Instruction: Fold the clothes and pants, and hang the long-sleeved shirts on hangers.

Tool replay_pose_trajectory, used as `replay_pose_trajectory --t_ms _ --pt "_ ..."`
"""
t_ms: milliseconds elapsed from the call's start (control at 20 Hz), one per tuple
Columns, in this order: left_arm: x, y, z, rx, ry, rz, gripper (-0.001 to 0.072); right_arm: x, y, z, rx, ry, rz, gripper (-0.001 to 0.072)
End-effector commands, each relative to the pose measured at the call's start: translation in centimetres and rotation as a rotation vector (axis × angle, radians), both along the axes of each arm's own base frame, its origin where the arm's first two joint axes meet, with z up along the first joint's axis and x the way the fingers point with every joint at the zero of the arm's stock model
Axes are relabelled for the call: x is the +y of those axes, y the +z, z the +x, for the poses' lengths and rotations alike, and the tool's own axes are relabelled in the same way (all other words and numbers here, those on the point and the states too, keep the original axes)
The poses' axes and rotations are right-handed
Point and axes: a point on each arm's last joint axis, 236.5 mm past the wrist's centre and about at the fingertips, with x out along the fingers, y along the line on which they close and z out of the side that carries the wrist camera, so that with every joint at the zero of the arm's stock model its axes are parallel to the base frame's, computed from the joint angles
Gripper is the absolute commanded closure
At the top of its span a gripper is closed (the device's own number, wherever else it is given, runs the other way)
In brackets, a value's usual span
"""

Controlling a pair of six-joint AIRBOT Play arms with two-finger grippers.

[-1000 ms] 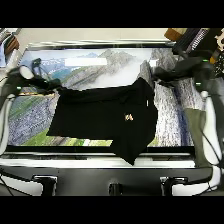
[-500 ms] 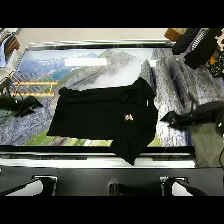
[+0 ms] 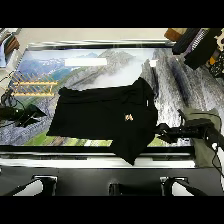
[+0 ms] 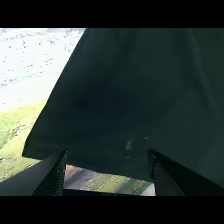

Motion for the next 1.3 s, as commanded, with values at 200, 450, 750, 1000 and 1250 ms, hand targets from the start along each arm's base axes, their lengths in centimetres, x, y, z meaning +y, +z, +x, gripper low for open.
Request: replay_pose_trajectory --t_ms 200,450,750,1000,1250 --pt "0.8 -1.6 -1.6 0.041 0.016 -0.013 0.0128 1.3 -2.1 0.2 0.036 -0.015 0.028 0.0173" --pt "0.9 -4.5 -3.5 0.071 -0.002 -0.021 0.0129 4.2 -2.2 -0.2 0.023 0.079 -0.001 0.0681" --pt "-0.5 -9.0 -5.9 0.133 0.011 -0.059 0.0128 4.5 1.9 0.3 -0.051 0.049 0.001 0.068" --pt "-0.5 -9.6 -6.1 0.135 0.005 -0.054 0.0129 4.6 4.1 0.3 -0.084 0.022 0.006 0.0679" --pt "-0.6 -11.0 -5.3 0.145 0.042 -0.085 0.013 4.9 5.5 0.1 -0.104 0.019 0.015 0.0679"
